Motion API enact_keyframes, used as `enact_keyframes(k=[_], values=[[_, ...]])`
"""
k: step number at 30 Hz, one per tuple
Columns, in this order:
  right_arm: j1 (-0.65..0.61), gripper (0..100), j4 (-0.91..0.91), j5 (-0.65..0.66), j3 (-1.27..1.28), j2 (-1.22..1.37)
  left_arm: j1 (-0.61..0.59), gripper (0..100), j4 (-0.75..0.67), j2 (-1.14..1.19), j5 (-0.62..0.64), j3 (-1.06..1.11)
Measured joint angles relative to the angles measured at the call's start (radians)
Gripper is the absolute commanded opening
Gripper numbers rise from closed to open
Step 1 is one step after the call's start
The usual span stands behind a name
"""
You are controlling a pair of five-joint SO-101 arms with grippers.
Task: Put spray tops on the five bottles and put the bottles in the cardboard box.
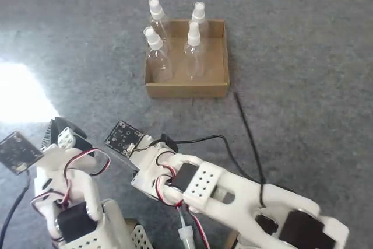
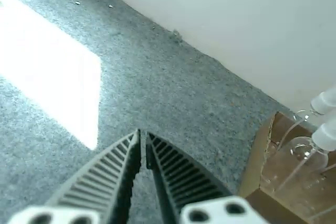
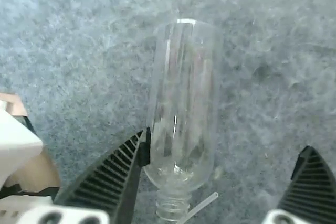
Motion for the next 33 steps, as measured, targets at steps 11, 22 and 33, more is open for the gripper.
enact_keyframes(k=[11, 22, 33], values=[[0.097, 7.4, 0.072, 0.038, -0.08, 0.133, 0.0, 1, 0.0, 0.0, 0.0, 0.0], [0.207, 7.4, 0.276, 0.04, -0.132, 0.009, 0.0, 1, 0.0, 0.0, 0.0, 0.0], [0.365, 7.4, 0.575, 0.166, -0.183, -0.292, 0.0, 1, 0.0, 0.0, 0.0, 0.0]])
